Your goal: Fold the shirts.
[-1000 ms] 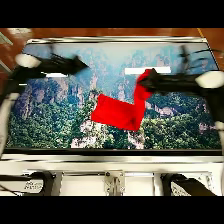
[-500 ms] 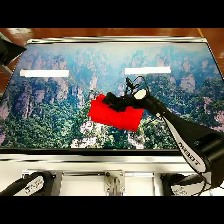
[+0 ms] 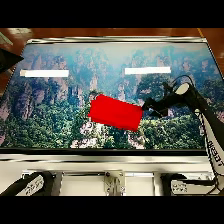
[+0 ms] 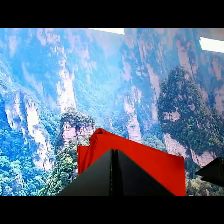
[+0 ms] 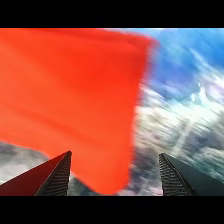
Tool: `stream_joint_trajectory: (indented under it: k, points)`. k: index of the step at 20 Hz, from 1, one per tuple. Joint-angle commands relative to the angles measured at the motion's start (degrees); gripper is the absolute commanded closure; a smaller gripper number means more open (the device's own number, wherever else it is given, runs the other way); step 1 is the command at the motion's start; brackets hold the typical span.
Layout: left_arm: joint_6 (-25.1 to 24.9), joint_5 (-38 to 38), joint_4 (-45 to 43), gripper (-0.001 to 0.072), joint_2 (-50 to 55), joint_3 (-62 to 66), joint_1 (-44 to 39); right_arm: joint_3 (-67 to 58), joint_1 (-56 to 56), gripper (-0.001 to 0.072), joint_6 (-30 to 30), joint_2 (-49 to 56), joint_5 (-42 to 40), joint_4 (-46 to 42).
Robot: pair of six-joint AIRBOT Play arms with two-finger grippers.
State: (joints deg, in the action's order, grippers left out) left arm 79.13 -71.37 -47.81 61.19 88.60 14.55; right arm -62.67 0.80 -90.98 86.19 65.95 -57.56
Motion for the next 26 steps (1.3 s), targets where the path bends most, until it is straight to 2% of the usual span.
stream_joint_trajectory:
  k: [1,6,7,8,9,10,13,14,19,21,24,26]
  points:
    - [0.2,-0.2,-0.2,0.0666,-0.1,-0.6,0.0,8.9,1.5,0.0033,2.4,-0.2,-6.6,6.4]
    - [1.8,-0.2,-0.2,0.0666,-0.1,-0.6,-0.1,10.5,-4.9,0.0039,9.0,6.4,-14.6,20.5]
    - [2.4,-0.2,-0.2,0.0666,-0.1,-0.6,-0.1,10.5,-5.7,0.0153,9.9,7.3,-16.6,23.7]
    - [2.6,-0.2,-0.2,0.0666,-0.1,-0.6,-0.1,10.5,-6.0,0.0355,11.1,7.6,-18.4,26.5]
    - [2.6,-0.2,-0.2,0.0665,-0.1,-0.6,-0.1,10.3,-5.8,0.0604,13.1,7.4,-20.6,28.9]
    - [2.6,-0.2,-0.2,0.0665,-0.1,-0.6,-0.1,9.3,-5.0,0.0644,14.9,7.1,-21.9,29.8]
    - [2.6,-0.3,-0.2,0.0666,-0.1,-0.6,-0.1,2.9,1.7,0.0644,21.7,5.0,-18.5,29.4]
    - [2.6,-0.3,-0.2,0.0666,-0.1,-0.6,-0.1,0.2,5.4,0.0644,22.2,3.9,-16.7,28.5]
    - [4.3,-0.3,-0.2,0.0665,-0.1,-0.6,-0.9,-5.5,29.5,0.0643,18.5,-2.3,-8.6,22.4]
    - [4.4,-0.3,-0.2,0.0666,-0.1,-0.6,-2.7,-5.5,39.5,0.0643,16.3,-4.2,-4.6,15.8]
    - [4.4,-0.2,-0.2,0.0666,-0.1,-0.6,-5.9,-5.0,51.2,0.0643,11.1,-4.8,3.5,-2.1]
    - [4.8,-0.2,-0.3,0.0665,-0.1,-0.6,-7.9,-2.3,57.2,0.0644,7.9,-5.6,5.1,-10.6]
